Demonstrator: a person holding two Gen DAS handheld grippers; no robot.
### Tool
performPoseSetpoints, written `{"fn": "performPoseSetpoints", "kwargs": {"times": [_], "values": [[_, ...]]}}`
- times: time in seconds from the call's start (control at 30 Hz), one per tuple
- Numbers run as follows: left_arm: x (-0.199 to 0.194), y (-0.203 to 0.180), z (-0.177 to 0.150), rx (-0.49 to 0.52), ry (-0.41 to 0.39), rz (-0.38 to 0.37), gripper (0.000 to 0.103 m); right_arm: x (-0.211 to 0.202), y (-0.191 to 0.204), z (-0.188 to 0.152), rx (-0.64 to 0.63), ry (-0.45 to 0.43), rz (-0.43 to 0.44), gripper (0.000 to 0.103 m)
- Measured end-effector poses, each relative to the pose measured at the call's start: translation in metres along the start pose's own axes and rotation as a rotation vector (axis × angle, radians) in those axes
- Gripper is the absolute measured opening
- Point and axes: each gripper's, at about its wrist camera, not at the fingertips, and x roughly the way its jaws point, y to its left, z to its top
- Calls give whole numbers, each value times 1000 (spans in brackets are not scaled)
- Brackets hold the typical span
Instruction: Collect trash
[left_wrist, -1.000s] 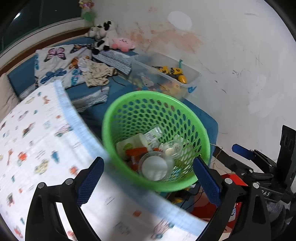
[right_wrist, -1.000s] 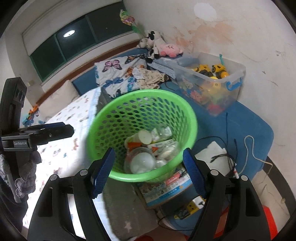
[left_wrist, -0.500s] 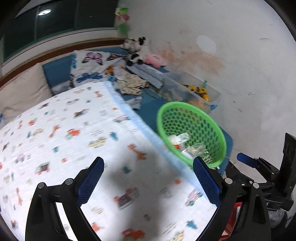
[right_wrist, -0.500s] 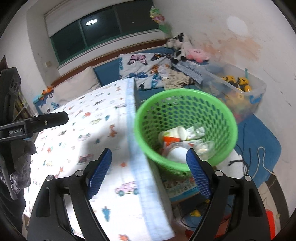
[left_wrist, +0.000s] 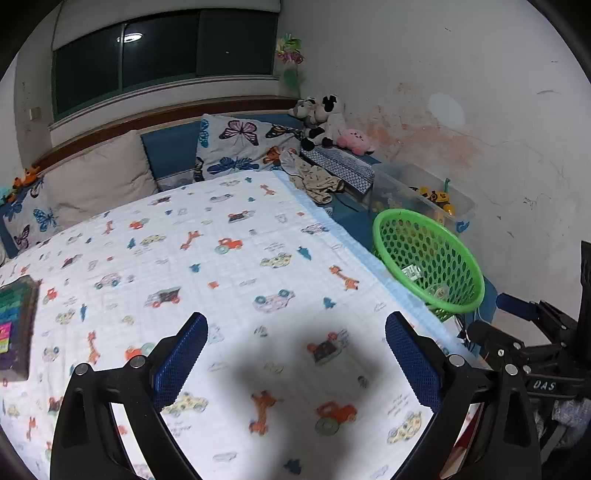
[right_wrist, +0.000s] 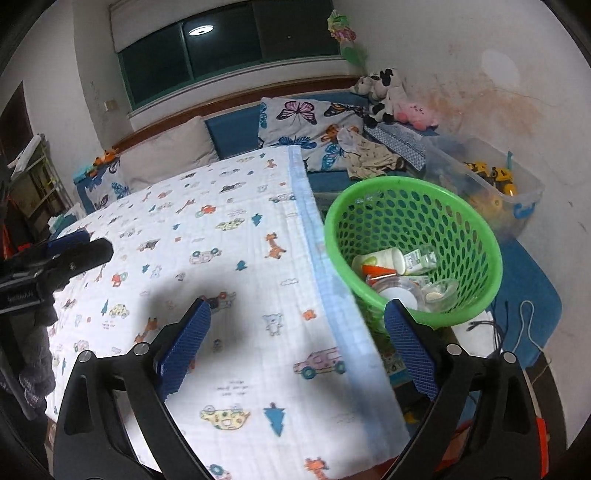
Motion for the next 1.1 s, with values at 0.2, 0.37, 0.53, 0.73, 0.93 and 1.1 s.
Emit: {"fn": "performPoseSetpoints", "kwargs": {"times": [0.2, 0.37, 0.53, 0.73, 0.93, 1.1], "values": [[-19, 14, -11, -64, -25, 27, 95, -4, 12, -4, 8, 0, -17, 95], [-31, 24, -21, -92, -46, 63, 95, -7, 15, -7, 15, -9, -23, 95], [-41, 28, -29, -106, -73, 97, 95, -11, 21, -9, 1, -25, -47, 97], [-44, 28, -37, -77, -79, 140, 95, -14, 25, -12, 2, -28, -38, 97], [-44, 30, -43, -87, -74, 158, 96, -17, 26, -12, 1, -28, -34, 97], [-48, 33, -46, -109, -88, 163, 96, -21, 33, -11, -11, -38, -29, 97]]}}
